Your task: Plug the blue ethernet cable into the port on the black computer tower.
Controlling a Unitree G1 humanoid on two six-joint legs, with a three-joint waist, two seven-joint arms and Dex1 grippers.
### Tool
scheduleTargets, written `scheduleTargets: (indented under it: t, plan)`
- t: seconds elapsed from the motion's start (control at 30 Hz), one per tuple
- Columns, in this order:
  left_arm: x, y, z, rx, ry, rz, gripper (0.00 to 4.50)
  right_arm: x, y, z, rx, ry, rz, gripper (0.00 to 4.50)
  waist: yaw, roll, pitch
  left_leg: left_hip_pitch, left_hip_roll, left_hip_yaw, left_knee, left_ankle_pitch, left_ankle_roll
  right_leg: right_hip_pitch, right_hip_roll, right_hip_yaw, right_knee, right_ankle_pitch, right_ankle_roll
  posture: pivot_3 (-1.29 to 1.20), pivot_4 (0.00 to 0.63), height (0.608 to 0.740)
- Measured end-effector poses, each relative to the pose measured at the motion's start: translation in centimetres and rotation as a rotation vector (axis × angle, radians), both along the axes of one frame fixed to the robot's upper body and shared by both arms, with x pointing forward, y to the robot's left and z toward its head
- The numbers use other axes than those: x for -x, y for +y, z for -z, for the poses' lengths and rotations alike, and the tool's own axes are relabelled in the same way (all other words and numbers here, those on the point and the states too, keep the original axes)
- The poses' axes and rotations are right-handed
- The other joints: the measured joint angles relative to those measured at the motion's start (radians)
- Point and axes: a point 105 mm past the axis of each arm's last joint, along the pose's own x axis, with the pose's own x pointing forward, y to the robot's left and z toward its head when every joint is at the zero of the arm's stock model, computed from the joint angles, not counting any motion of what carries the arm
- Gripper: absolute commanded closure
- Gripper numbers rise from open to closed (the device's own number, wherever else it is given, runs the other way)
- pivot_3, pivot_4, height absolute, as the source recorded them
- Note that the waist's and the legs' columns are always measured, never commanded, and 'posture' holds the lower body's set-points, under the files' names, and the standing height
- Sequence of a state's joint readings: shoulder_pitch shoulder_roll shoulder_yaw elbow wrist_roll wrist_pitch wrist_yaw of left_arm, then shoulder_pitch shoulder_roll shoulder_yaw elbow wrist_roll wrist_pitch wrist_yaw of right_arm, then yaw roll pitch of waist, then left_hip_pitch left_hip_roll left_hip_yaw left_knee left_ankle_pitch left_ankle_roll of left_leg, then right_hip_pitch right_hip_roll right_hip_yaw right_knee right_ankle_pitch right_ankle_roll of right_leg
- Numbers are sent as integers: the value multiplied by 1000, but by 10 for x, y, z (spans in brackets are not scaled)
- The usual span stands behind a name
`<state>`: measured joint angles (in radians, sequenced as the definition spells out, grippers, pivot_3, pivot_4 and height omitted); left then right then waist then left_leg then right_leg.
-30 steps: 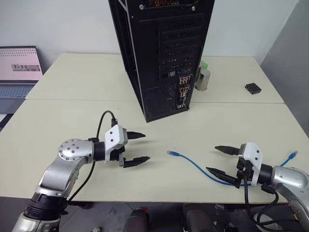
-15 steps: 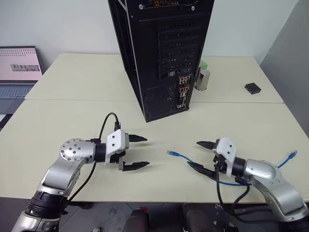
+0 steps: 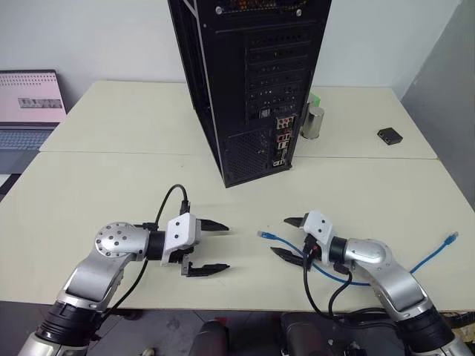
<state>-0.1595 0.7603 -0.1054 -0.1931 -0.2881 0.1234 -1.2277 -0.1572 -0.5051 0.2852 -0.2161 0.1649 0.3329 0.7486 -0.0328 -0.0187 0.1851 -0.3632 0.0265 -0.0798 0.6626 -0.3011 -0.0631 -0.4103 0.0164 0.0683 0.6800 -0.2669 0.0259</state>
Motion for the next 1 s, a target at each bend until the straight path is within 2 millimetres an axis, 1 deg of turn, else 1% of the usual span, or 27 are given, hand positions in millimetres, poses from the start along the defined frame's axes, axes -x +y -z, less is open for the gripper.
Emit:
scheduleTargets:
  t: [0.07,0.17,0.23,0.4,0.5,0.57,0.6,0.7,0.8,0.87,1.0]
  plan:
    - [1,-1,2,0,5,1,24,0,1,1,4,3,-3,701,0,0,0,0,0,0,0,0,0,0,0,0,0,0,0,0,150,740]
    - [1,-3,4,3,9,0,24,-1,1,0,17,-11,-10,1522,0,0,0,0,0,0,0,0,0,0,0,0,0,0,0,0,150,740]
    - [1,-4,4,8,6,-2,24,-2,1,0,30,-26,-16,1901,0,0,0,0,0,0,0,0,0,0,0,0,0,0,0,0,150,740]
    - [0,-6,5,3,1,3,24,-1,2,0,64,-65,-38,3167,0,0,0,0,0,0,0,0,0,0,0,0,0,0,0,0,150,740]
    - [0,-7,5,3,0,2,24,1,4,0,96,-97,-64,3769,0,0,0,0,0,0,0,0,0,0,0,0,0,0,0,0,150,740]
    - [-2,-7,5,3,-4,2,24,3,4,1,116,-113,-86,4321,0,0,0,0,0,0,0,0,0,0,0,0,0,0,0,0,150,740]
    - [-3,-8,6,3,-8,5,24,4,4,0,126,-123,-94,4469,0,0,0,0,0,0,0,0,0,0,0,0,0,0,0,0,150,740]
    - [-8,-11,7,1,-11,5,24,3,4,-1,146,-141,-105,4490,0,0,0,0,0,0,0,0,0,0,0,0,0,0,0,0,150,740]
    - [-17,-13,7,-9,-32,4,24,3,3,-4,179,-163,-128,4495,1,0,0,0,-1,0,0,0,0,0,0,0,0,0,0,0,150,740]
    - [-22,-17,5,-7,-48,11,24,3,6,-12,204,-201,-160,4498,0,0,0,0,0,0,1,0,0,0,0,0,0,0,0,0,150,740]
    - [-23,-25,9,-23,-54,47,24,7,16,-22,202,-239,-213,4499,0,0,0,0,0,-1,0,0,0,0,0,-1,0,0,0,0,150,740]
